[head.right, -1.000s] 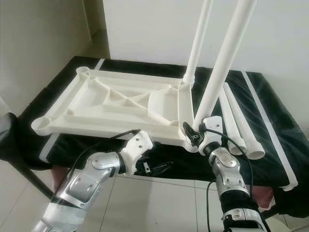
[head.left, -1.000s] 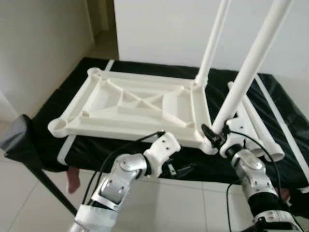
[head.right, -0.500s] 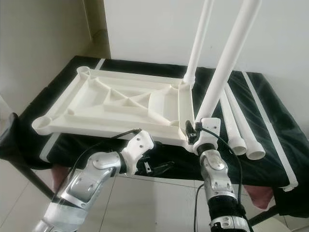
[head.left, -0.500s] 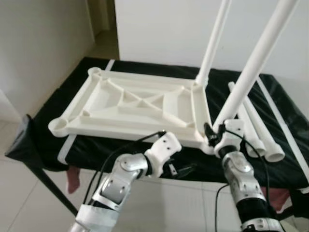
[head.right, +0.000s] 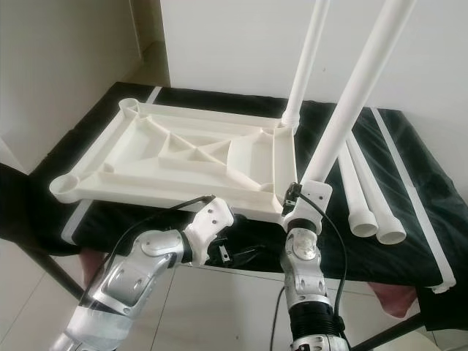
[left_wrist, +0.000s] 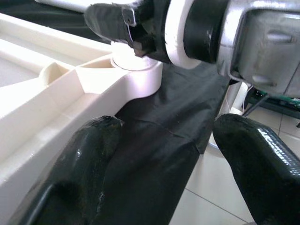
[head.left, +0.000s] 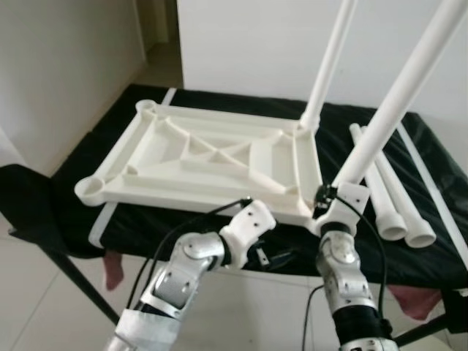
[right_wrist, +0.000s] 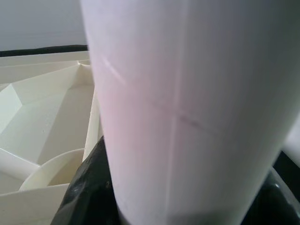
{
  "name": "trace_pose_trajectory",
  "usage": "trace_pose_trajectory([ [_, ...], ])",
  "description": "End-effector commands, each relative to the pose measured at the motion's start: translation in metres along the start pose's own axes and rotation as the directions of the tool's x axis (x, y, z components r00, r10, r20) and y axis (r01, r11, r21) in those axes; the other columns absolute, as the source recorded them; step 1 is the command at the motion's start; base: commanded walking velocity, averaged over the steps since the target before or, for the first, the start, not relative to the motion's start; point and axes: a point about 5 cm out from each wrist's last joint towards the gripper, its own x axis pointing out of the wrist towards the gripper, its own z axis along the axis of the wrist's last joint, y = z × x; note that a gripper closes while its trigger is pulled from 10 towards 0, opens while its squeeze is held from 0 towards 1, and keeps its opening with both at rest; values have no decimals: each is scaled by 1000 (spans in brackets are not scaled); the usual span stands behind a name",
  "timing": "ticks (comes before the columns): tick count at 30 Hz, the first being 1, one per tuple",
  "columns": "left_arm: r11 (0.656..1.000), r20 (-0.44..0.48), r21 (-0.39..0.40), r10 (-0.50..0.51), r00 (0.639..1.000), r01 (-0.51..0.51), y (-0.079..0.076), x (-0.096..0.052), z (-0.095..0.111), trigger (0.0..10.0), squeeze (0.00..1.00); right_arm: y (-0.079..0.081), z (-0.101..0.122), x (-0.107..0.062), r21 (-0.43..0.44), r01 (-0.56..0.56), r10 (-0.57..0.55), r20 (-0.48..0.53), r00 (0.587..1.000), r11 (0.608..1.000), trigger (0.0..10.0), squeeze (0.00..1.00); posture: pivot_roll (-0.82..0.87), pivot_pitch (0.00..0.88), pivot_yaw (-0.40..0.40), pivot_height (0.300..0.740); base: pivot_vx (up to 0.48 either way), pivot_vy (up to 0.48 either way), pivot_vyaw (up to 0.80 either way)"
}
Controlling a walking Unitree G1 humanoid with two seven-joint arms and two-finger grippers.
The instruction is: Building children table
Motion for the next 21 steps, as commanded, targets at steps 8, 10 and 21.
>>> trace_pose_trajectory([
  [8,998,-15,-6,57,998,-57,1,0,-2,10000,0,-9,-4,-4,28,-3,3,-12,1000,1000,10000,1000,4,0,-38,740,0,0,0],
  [10,998,-16,-6,57,998,-57,0,0,-2,10000,0,-9,-4,-4,24,-9,10,-12,1000,1000,10000,1000,6,0,-38,740,0,0,0],
  [21,998,-20,-13,62,998,-62,-1,-2,-4,10000,0,-14,-6,-10,5,-124,124,-15,992,992,10000,0,11,0,-44,740,0,0,0],
])
